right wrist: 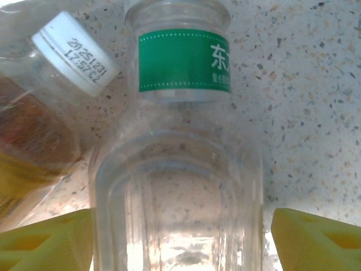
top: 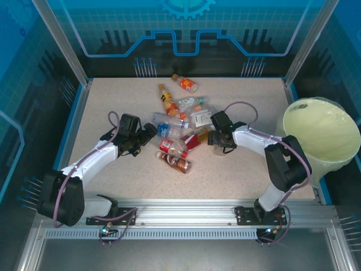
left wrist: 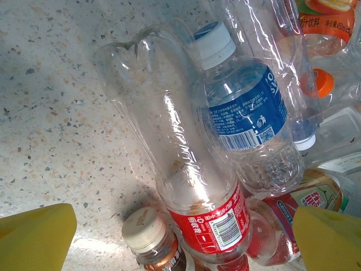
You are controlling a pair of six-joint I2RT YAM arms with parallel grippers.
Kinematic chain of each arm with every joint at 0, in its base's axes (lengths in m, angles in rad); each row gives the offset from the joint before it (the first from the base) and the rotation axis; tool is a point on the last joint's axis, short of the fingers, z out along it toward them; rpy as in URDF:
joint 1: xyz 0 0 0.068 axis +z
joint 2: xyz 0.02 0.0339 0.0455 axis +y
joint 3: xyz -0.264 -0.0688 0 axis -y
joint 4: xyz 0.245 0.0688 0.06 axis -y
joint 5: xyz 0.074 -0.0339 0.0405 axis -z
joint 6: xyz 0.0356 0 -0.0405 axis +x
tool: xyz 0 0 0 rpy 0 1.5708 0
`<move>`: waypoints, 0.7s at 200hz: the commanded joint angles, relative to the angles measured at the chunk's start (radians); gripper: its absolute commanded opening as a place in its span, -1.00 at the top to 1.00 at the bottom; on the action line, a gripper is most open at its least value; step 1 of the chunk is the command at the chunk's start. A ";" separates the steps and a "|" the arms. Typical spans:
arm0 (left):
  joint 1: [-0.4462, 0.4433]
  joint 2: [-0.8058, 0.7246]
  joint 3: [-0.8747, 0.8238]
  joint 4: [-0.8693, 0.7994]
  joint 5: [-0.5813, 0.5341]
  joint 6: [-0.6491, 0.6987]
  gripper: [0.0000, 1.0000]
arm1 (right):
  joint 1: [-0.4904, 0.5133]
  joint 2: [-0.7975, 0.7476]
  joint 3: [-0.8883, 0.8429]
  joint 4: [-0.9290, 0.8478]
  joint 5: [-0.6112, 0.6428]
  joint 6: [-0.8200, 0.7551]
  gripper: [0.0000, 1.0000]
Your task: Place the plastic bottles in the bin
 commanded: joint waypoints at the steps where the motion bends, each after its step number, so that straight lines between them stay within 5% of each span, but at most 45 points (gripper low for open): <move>1: 0.009 0.002 0.011 0.013 0.032 0.015 -0.98 | -0.016 0.050 0.042 -0.019 0.029 -0.068 -0.55; 74: -0.011 -0.042 0.022 0.083 0.103 0.124 -0.98 | -0.020 0.001 0.008 0.004 0.042 -0.092 -0.15; 140: -0.192 -0.055 0.124 0.142 0.079 0.343 -0.98 | 0.008 -0.193 0.022 -0.069 0.036 -0.164 0.12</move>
